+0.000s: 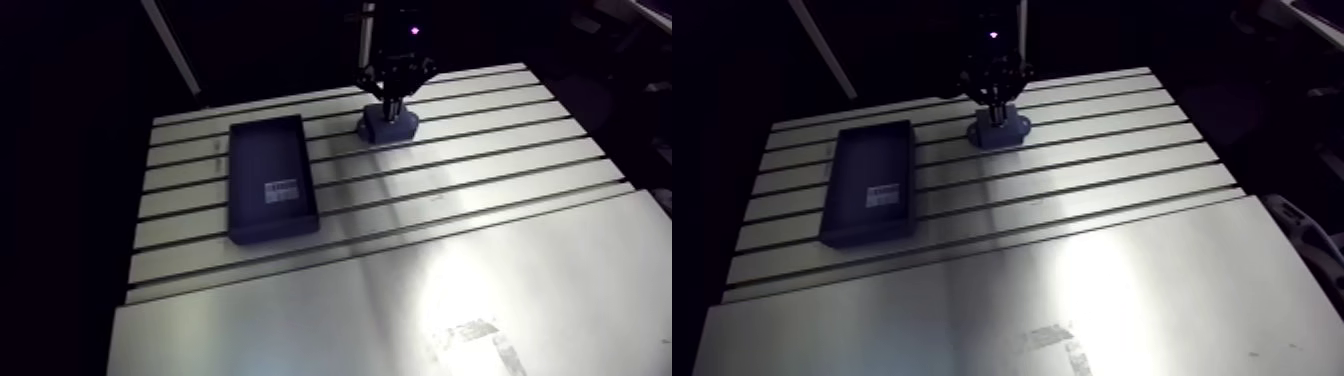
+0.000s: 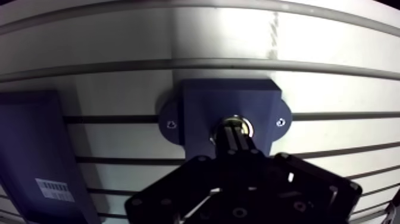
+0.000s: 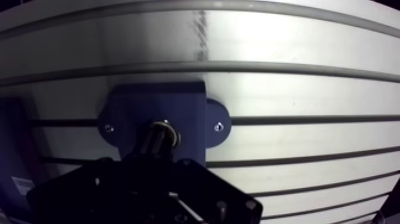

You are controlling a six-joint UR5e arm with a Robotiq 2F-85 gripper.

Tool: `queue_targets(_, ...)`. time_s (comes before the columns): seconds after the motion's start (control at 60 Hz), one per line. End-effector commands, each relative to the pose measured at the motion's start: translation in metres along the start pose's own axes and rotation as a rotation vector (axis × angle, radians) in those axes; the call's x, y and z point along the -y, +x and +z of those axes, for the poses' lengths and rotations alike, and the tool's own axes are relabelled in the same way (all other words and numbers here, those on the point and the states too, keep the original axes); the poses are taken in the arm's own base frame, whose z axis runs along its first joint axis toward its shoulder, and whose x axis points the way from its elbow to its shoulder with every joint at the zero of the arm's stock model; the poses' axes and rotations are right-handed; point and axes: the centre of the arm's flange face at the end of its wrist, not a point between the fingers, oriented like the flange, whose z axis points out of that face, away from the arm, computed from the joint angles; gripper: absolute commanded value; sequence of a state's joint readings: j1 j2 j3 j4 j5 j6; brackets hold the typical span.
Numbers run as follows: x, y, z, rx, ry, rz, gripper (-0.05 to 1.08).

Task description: Pick up the bearing and press it into the housing until flush.

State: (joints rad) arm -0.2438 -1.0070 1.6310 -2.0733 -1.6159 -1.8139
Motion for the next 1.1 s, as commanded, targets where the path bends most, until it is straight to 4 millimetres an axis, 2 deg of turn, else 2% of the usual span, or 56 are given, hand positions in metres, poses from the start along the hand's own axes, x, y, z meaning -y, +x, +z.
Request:
queue_targets(0.017,0.0,0.0,0.0,0.001,-0.001,0.0,0.94)
queue_targets(0.317,0.0,0.001,-0.003,-0.007,-0.001,0.0,0.94)
queue_targets(0.533,0.0,0.004,-0.025,-0.033,-0.009,-0.003,0.94)
queue_targets(0.6,0.001,0.001,-0.038,-0.042,-0.011,-0.005,0.94)
queue_targets(0.95,0.004,-0.008,-0.061,-0.026,-0.009,-0.009,0.92)
queue_targets(0.967,0.004,-0.009,-0.063,-0.016,-0.007,-0.01,0.87)
queue_targets(0.983,0.004,-0.009,-0.063,-0.016,-0.007,-0.01,0.87)
queue_targets(1.0,0.004,-0.01,-0.066,-0.005,-0.005,-0.009,0.61)
queue_targets(1.017,0.004,-0.012,-0.069,0.005,-0.003,-0.009,0.28)
queue_targets(1.05,0.004,-0.012,-0.069,0.005,-0.003,-0.009,0.28)
queue_targets(1.067,0.004,-0.014,-0.075,0.01,-0.003,-0.011,0.08)
queue_targets(1.083,0.004,-0.014,-0.075,0.01,-0.003,-0.011,0.08)
queue_targets(1.1,0.005,-0.016,-0.082,0.01,-0.002,-0.011,0.02)
